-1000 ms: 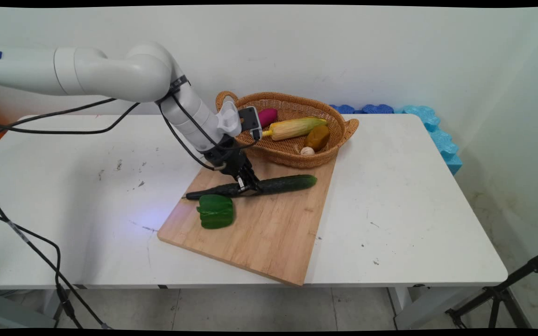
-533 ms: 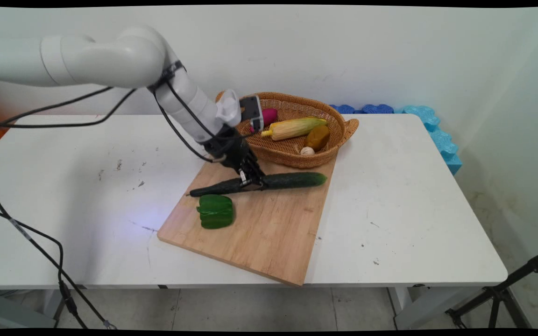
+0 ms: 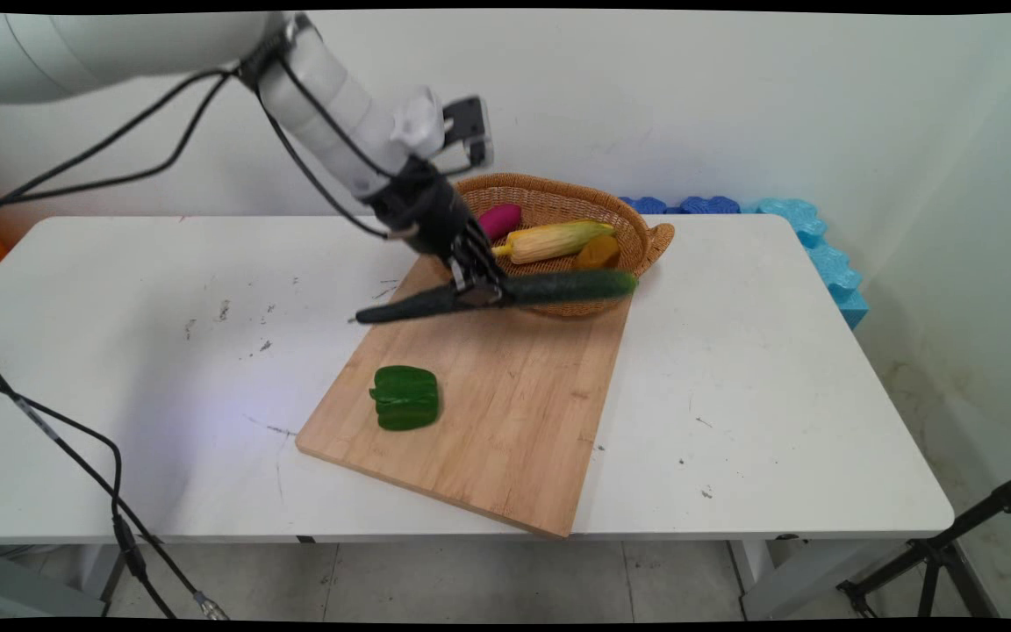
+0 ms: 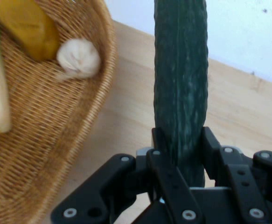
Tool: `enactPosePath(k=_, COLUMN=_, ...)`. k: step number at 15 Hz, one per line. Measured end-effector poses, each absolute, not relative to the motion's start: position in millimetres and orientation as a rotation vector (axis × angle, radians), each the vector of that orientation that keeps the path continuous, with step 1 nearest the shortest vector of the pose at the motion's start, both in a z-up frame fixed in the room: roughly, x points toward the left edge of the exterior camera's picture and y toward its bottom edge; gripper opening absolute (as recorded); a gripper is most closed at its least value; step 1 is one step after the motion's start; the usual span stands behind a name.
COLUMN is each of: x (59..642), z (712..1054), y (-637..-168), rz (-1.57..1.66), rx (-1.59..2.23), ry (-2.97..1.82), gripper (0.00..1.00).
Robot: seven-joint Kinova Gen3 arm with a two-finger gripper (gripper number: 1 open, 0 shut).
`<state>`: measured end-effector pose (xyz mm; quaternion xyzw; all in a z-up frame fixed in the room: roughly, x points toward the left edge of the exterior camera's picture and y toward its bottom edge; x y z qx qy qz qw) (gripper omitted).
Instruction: Place the picked object in the vegetable basket
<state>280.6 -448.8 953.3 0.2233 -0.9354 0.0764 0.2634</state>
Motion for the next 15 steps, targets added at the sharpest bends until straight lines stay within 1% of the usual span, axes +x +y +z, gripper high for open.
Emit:
enactPosePath(k=3, x=287, z=981, y=-465, rz=0.256, rx=0.614, ry=-2.520, gripper=0.00)
enactPosePath(k=7, x=298, z=999, y=-493, rz=0.337, rx=0.653, ry=-2.520, gripper=0.00)
enactPosePath(k=11, x=311, z=997, y=-526, rz=0.413, rx=0.696, ry=-2.546, gripper=0.00)
enactPosePath(k=15, x=317, z=978, y=-549, rz=0.443, rx=0.736, ry=-2.577, gripper=0.00)
